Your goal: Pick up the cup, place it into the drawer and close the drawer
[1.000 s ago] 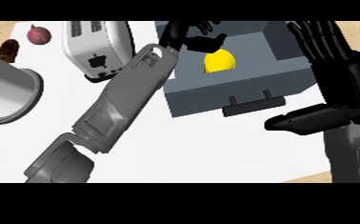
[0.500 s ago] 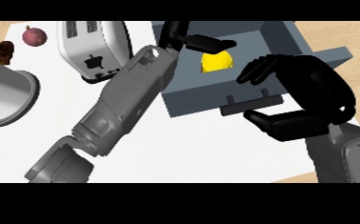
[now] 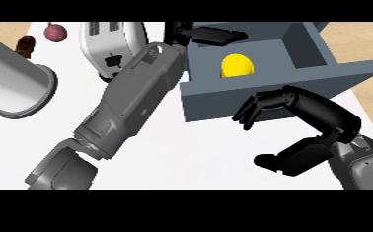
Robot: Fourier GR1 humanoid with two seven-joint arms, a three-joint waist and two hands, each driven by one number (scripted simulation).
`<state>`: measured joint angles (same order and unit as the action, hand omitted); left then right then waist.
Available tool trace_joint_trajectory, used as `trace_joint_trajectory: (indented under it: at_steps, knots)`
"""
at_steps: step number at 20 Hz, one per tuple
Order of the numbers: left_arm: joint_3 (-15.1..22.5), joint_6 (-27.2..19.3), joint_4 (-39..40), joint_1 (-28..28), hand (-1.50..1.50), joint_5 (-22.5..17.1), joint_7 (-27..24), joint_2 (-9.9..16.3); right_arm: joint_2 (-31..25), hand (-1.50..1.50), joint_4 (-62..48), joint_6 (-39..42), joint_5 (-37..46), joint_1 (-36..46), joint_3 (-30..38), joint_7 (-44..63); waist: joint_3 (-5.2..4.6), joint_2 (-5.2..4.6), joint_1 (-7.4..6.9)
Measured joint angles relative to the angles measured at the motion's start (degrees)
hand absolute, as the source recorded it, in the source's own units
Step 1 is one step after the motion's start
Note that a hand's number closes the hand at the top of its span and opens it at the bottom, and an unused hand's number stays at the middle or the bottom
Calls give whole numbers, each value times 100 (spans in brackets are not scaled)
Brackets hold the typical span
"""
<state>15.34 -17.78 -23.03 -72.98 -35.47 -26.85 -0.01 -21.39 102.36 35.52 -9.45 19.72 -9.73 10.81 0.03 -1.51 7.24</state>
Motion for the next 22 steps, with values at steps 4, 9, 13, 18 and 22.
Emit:
trace_joint_trajectory:
  at_steps: [4,9,13,18,22]
  knots:
    - [-58,-1,30,100,-150,-131,-157,0,-144,-150,-90,-251,1190,-148,-263,-253,3,42,-277]
    - [-187,228,27,340,-150,-211,-466,15,39,-150,-931,-868,2459,-312,-710,-755,3,64,-570]
    - [-215,390,-241,603,-150,-228,-506,66,141,-150,-2098,-1142,3138,-93,-985,-1230,4,96,-811]
    - [-253,588,-606,1075,-150,-251,-528,265,393,150,-3814,-1687,3782,441,-1085,-1926,1,107,-998]
    - [-234,735,-928,1411,-150,-255,-459,445,437,150,-4997,-1935,3887,1155,-788,-2546,0,111,-1180]
